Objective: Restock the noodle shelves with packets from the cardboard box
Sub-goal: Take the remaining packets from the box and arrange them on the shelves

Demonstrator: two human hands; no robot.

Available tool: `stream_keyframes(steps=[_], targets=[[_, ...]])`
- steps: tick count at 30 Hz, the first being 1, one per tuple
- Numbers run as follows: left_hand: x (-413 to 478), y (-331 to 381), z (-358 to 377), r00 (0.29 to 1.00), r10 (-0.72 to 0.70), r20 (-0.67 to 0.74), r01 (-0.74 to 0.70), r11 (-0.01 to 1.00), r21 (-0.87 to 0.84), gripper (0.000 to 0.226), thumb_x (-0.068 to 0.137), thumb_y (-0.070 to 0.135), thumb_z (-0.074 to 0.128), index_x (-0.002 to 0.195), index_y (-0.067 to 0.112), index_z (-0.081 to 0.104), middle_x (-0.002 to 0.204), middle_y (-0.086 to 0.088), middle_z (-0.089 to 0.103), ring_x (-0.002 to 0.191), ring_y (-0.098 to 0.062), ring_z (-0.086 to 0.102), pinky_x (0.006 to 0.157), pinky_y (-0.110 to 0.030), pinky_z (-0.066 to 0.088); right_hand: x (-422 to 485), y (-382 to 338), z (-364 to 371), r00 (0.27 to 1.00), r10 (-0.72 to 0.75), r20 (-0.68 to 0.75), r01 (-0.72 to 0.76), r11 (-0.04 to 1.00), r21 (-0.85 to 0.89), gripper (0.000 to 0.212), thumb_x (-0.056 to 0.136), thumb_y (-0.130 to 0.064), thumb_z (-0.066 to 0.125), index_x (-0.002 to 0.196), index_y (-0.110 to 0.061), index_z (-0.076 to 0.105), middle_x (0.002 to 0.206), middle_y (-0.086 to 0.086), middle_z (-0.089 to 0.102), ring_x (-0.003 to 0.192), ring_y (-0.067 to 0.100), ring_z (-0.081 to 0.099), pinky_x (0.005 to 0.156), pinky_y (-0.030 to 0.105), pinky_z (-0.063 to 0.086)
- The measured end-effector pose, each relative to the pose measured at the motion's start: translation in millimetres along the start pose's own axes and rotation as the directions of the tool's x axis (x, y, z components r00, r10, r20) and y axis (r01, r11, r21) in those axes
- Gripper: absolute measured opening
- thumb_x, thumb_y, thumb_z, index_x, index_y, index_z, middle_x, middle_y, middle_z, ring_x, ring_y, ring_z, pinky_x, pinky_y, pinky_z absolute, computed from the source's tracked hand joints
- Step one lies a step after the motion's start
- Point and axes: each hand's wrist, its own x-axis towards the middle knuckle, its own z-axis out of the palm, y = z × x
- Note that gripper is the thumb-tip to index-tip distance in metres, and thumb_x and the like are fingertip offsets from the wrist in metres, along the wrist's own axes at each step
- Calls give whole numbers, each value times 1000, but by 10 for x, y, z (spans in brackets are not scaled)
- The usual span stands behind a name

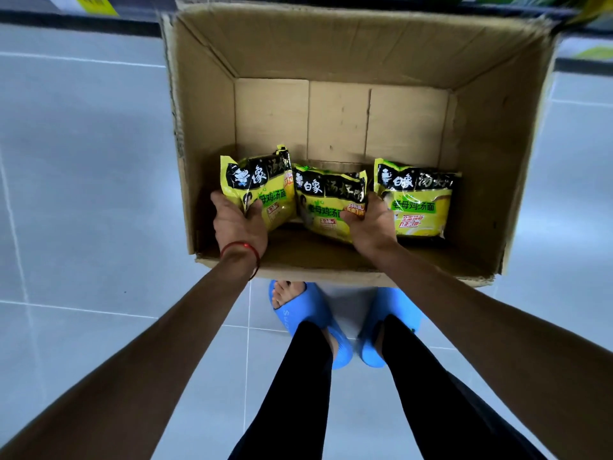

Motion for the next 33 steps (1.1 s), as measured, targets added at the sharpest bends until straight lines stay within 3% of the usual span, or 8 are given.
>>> stream_keyframes(steps=[2,5,8,13,17,22,30,33], targets=[[-191,61,-115,1000,17,-17,-17,1000,-23,43,93,20,66,122,4,38,119,-14,63,109,-28,62,86,-25,44,-201,-61,-229,999,-33,-36,32,999,-22,30,95,-17,65,118,-5,51,92,2,54,80,16,49,47,13,32],[-584,179,-315,999,29,-22,-30,999,-35,37,93,17,65,116,6,39,115,-11,62,104,-26,60,89,-29,47,-596,-167,-654,996,-64,-67,60,997,-56,31,98,-12,60,124,0,49,85,-4,48,71,9,47,57,17,27],[-1087,366,-564,997,70,-11,-71,996,-54,42,93,15,64,125,1,40,111,-9,60,109,-31,60,95,-39,50,-1038,-300,-1146,993,-85,-77,79,994,-74,32,99,-20,60,123,-3,49,96,4,52,87,22,56,66,24,32],[-1945,700,-1027,983,179,35,-177,983,-40,55,94,16,60,142,9,34,124,-16,62,108,-34,60,91,-33,47,-1772,-527,-1892,980,-124,-153,118,992,-42,28,97,-14,60,122,-6,52,95,0,63,90,23,60,68,26,42],[-2543,926,-1418,957,285,55,-286,958,9,41,95,19,60,127,1,41,114,-20,63,104,-40,61,87,-46,50,-2446,-657,-2397,958,-164,-236,190,977,92,34,92,6,53,121,-12,51,82,-20,56,69,-9,59,65,17,39],[-3287,1259,-1952,906,413,91,-414,910,-1,40,98,26,56,128,6,39,115,-16,63,108,-34,60,94,-48,49,-3331,-800,-2958,908,-211,-362,306,924,230,39,91,15,49,120,-11,48,88,-17,56,66,-25,54,53,-2,35],[-4480,1944,-2802,739,662,125,-652,749,-113,27,96,20,60,116,12,43,102,-6,65,98,-30,63,85,-43,52,-4727,-901,-3931,780,-269,-565,485,831,274,24,97,-1,58,118,-8,49,91,-13,63,78,-3,60,65,11,45],[-5056,2268,-2997,683,719,125,-705,695,-144,44,98,25,59,132,8,38,125,-8,59,116,-28,56,97,-40,47,-5168,-864,-4349,743,-235,-627,521,792,320,23,97,-2,58,116,-12,50,93,-15,61,77,-13,58,62,0,44]])
